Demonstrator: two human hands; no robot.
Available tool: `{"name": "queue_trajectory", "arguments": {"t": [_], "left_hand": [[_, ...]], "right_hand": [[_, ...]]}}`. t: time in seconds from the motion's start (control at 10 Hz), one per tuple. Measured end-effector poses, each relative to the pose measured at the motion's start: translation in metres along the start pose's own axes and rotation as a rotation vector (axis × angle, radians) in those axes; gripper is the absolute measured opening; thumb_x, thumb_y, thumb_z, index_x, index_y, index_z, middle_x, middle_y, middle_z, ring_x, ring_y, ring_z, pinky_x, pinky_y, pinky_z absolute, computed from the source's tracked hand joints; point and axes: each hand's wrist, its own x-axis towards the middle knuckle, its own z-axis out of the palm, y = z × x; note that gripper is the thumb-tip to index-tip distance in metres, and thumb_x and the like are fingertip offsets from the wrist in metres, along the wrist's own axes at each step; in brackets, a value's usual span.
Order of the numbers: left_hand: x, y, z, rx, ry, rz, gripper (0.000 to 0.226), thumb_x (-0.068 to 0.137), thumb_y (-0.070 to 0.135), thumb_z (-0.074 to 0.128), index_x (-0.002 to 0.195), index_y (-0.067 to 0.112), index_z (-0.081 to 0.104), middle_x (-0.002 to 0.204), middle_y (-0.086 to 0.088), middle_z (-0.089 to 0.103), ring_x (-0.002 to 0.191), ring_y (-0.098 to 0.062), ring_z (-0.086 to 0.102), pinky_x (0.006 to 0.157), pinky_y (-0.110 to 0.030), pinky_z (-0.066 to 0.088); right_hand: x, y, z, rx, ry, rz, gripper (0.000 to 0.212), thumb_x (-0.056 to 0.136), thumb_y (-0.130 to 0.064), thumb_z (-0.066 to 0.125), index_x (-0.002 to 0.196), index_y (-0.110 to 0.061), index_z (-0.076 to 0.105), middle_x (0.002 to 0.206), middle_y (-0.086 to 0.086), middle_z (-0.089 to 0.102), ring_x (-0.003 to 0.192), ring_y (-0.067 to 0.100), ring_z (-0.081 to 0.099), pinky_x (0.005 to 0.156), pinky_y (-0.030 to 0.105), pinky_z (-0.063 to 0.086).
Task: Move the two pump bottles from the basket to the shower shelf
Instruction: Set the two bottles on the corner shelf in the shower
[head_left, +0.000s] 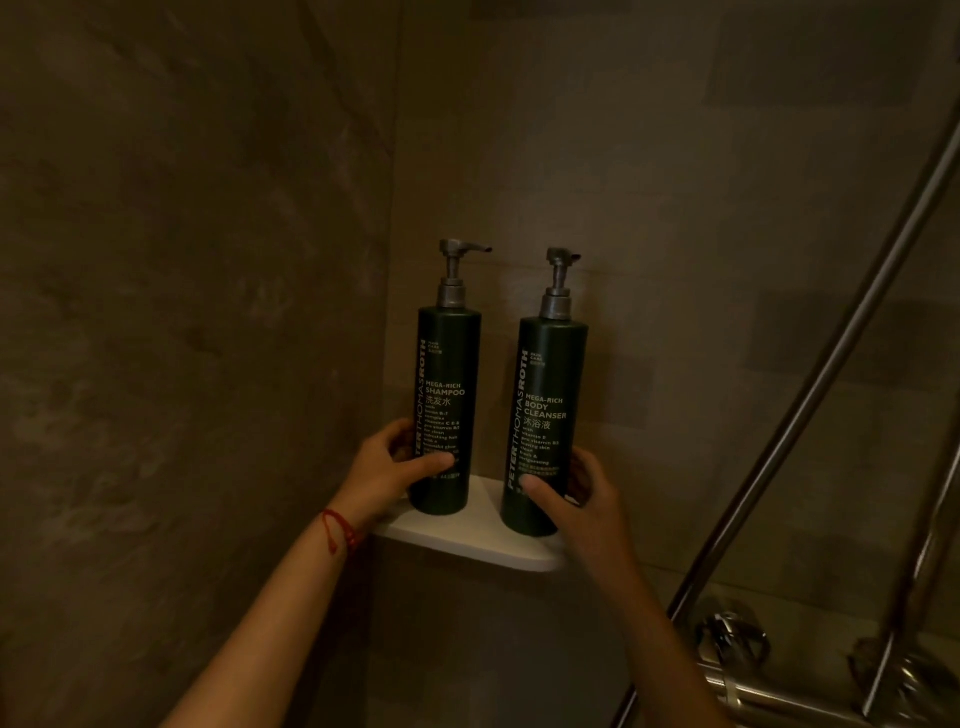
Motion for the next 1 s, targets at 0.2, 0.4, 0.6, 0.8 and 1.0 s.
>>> {"name": "queue_trajectory", "arguments": {"t": [0.2, 0.4, 0.6, 0.8, 1.0], "left_hand": [[0.001, -0.002, -0.001, -0.008, -0.012, 0.005, 0.061, 0.07, 0.012, 0.068, 0.125, 0.015, 0.043, 0.107, 0.004, 0.053, 0.092, -0.009, 0.053, 0.067, -0.02, 0.047], [-0.001, -0.002, -0.001, -0.016, -0.014, 0.002, 0.06, 0.071, 0.013, 0.068, 0.125, 0.016, 0.043, 0.106, 0.006, 0.053, 0.096, -0.011, 0.052, 0.069, -0.02, 0.045], [-0.006, 0.001, 0.001, 0.02, -0.012, 0.012, 0.062, 0.072, 0.015, 0.068, 0.127, 0.014, 0.042, 0.121, -0.004, 0.052, 0.097, -0.01, 0.05, 0.067, -0.018, 0.045], [-0.018, 0.004, 0.005, 0.027, 0.09, 0.065, 0.066, 0.071, 0.012, 0.069, 0.13, 0.01, 0.038, 0.132, -0.014, 0.049, 0.102, -0.013, 0.048, 0.078, -0.02, 0.043], [-0.051, 0.0, 0.006, 0.122, 0.239, 0.102, 0.05, 0.079, 0.021, 0.062, 0.125, 0.017, 0.044, 0.132, -0.01, 0.048, 0.113, -0.018, 0.046, 0.089, -0.031, 0.043]], "right_hand": [[-0.001, 0.001, 0.002, -0.005, -0.002, -0.007, 0.055, 0.068, -0.031, 0.072, 0.114, -0.039, 0.044, 0.104, -0.028, 0.05, 0.093, -0.01, 0.05, 0.062, 0.003, 0.046], [-0.004, 0.001, 0.002, 0.007, -0.026, 0.01, 0.07, 0.059, -0.046, 0.067, 0.123, -0.029, 0.044, 0.104, -0.027, 0.051, 0.091, -0.012, 0.053, 0.063, 0.003, 0.047], [-0.007, -0.001, 0.005, 0.01, -0.039, 0.027, 0.043, 0.071, -0.035, 0.069, 0.108, -0.044, 0.047, 0.103, -0.028, 0.052, 0.087, -0.023, 0.053, 0.062, 0.002, 0.045], [-0.012, -0.01, 0.006, -0.013, -0.048, 0.042, 0.041, 0.076, -0.032, 0.067, 0.106, -0.047, 0.044, 0.107, -0.02, 0.054, 0.095, -0.009, 0.051, 0.065, 0.003, 0.047], [-0.043, -0.023, -0.004, -0.123, 0.098, 0.043, 0.052, 0.084, -0.032, 0.058, 0.131, -0.021, 0.041, 0.131, 0.003, 0.052, 0.11, 0.011, 0.051, 0.076, 0.013, 0.043]]}}
